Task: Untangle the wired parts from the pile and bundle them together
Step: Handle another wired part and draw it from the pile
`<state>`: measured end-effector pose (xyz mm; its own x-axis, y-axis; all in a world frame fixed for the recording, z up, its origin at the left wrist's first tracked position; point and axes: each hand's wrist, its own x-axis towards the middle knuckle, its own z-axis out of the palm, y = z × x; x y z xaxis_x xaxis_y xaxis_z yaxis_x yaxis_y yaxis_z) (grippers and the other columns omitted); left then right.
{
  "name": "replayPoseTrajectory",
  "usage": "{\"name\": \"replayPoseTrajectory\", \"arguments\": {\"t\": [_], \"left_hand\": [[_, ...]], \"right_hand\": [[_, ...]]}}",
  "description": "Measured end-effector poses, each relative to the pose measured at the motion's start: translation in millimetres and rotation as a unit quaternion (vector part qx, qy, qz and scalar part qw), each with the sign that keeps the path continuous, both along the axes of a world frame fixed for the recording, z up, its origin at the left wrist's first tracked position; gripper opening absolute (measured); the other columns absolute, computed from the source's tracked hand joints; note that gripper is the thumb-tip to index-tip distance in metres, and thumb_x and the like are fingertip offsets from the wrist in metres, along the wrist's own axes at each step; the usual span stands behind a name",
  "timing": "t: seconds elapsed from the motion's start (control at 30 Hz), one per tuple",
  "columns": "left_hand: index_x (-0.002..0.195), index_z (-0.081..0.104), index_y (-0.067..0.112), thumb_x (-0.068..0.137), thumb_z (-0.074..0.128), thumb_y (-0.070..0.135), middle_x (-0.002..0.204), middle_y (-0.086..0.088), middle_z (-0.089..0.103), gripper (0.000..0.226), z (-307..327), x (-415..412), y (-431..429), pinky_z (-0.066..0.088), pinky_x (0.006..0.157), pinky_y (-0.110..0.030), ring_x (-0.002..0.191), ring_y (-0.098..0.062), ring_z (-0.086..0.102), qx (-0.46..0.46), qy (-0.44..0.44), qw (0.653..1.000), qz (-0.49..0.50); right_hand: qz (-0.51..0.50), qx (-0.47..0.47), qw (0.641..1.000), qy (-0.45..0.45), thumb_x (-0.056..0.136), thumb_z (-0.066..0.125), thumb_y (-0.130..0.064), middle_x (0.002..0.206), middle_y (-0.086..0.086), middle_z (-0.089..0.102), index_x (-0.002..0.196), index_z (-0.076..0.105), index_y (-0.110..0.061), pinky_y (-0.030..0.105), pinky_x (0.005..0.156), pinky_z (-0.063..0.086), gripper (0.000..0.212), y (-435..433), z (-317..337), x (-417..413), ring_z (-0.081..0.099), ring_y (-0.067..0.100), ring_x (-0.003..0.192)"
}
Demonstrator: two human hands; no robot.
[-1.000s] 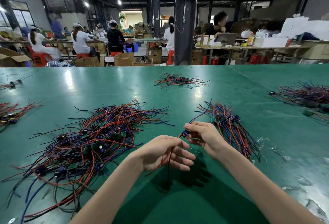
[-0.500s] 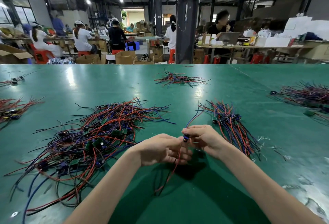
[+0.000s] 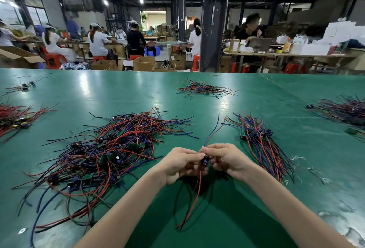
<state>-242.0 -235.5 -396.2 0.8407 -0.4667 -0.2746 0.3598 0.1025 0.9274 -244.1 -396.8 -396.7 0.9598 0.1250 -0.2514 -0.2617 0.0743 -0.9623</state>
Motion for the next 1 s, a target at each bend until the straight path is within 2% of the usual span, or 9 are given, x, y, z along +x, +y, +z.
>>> {"name": "replayPoseTrajectory", "arguments": {"t": [0.2, 0.37, 0.5, 0.63, 0.73, 0.83, 0.9, 1.0], "left_hand": [[0.094, 0.066, -0.003, 0.093, 0.054, 0.006, 0.078, -0.016, 0.07, 0.015, 3.2, -1.8, -1.3, 0.058, 0.059, -0.029, 0.062, -0.02, 0.069, -0.011, 0.008, 1.0, -0.017], [0.093, 0.067, 0.0, 0.091, 0.059, 0.012, 0.079, -0.011, 0.072, 0.015, 1.5, 0.5, 0.8, 0.059, 0.071, -0.031, 0.065, -0.018, 0.069, -0.014, 0.0, 1.0, -0.015], [0.09, 0.065, -0.001, 0.091, 0.056, 0.003, 0.072, -0.009, 0.071, 0.011, 3.7, 1.8, 2.1, 0.06, 0.067, -0.029, 0.053, -0.012, 0.064, -0.028, 0.011, 0.999, -0.023], [0.087, 0.065, -0.003, 0.089, 0.055, -0.005, 0.068, -0.01, 0.069, 0.011, 4.1, 0.5, 1.3, 0.059, 0.059, -0.028, 0.053, -0.013, 0.065, -0.028, 0.014, 0.999, -0.02], [0.089, 0.065, -0.001, 0.089, 0.058, 0.001, 0.07, -0.009, 0.063, 0.007, 2.5, 0.2, 0.3, 0.057, 0.057, -0.025, 0.053, -0.011, 0.06, -0.005, 0.001, 1.0, -0.013], [0.088, 0.064, 0.001, 0.089, 0.061, 0.008, 0.072, -0.008, 0.059, 0.008, 0.8, 0.9, -0.2, 0.056, 0.057, -0.024, 0.053, -0.01, 0.058, 0.001, -0.004, 1.0, -0.013], [0.084, 0.063, 0.003, 0.09, 0.06, 0.009, 0.059, 0.0, 0.062, 0.01, 0.1, 1.1, 0.2, 0.057, 0.059, -0.024, 0.049, -0.007, 0.06, -0.002, -0.01, 1.0, -0.029], [0.082, 0.062, 0.003, 0.089, 0.061, 0.012, 0.054, 0.003, 0.06, 0.012, -0.7, 1.3, 0.1, 0.057, 0.062, -0.024, 0.048, -0.006, 0.058, -0.003, -0.017, 0.999, -0.048]], "right_hand": [[-0.012, 0.012, 1.0, 0.012, 0.08, 0.07, -0.012, 0.059, -0.001, 0.057, 0.082, 0.068, -0.005, 0.012, 0.039, 0.029, 0.007, 0.4, -0.2, 1.3, 0.04, 0.004, 0.045], [0.0, 0.042, 0.999, 0.031, 0.069, 0.073, -0.017, 0.061, 0.0, 0.048, 0.083, 0.067, -0.007, 0.012, 0.035, 0.028, 0.019, 2.6, 1.7, 1.2, 0.037, 0.002, 0.041], [0.014, 0.066, 0.997, 0.036, 0.064, 0.073, -0.022, 0.061, 0.001, 0.051, 0.08, 0.068, -0.008, 0.013, 0.035, 0.033, 0.022, 4.1, 1.3, 1.2, 0.041, 0.003, 0.041], [0.019, 0.063, 0.997, 0.027, 0.063, 0.074, -0.021, 0.058, -0.002, 0.056, 0.08, 0.069, -0.008, 0.013, 0.04, 0.034, 0.023, 3.9, -0.5, 1.6, 0.042, 0.003, 0.042], [0.022, 0.039, 0.999, 0.012, 0.064, 0.075, -0.022, 0.065, 0.002, 0.055, 0.079, 0.068, -0.008, 0.012, 0.038, 0.03, 0.021, 3.8, -0.5, 0.7, 0.039, 0.004, 0.046], [0.021, 0.041, 0.999, 0.0, 0.065, 0.074, -0.024, 0.065, 0.004, 0.056, 0.079, 0.069, -0.007, 0.013, 0.037, 0.032, 0.023, 4.3, 0.2, -0.3, 0.042, 0.004, 0.044], [0.025, 0.049, 0.998, -0.006, 0.064, 0.075, -0.025, 0.064, 0.004, 0.058, 0.078, 0.069, -0.006, 0.015, 0.04, 0.038, 0.025, 4.3, 0.1, -0.4, 0.045, 0.007, 0.046], [0.029, 0.051, 0.998, -0.015, 0.061, 0.077, -0.028, 0.07, 0.009, 0.06, 0.071, 0.071, -0.007, 0.026, 0.059, 0.046, 0.024, 4.1, -2.0, 0.4, 0.049, 0.017, 0.062]]}}
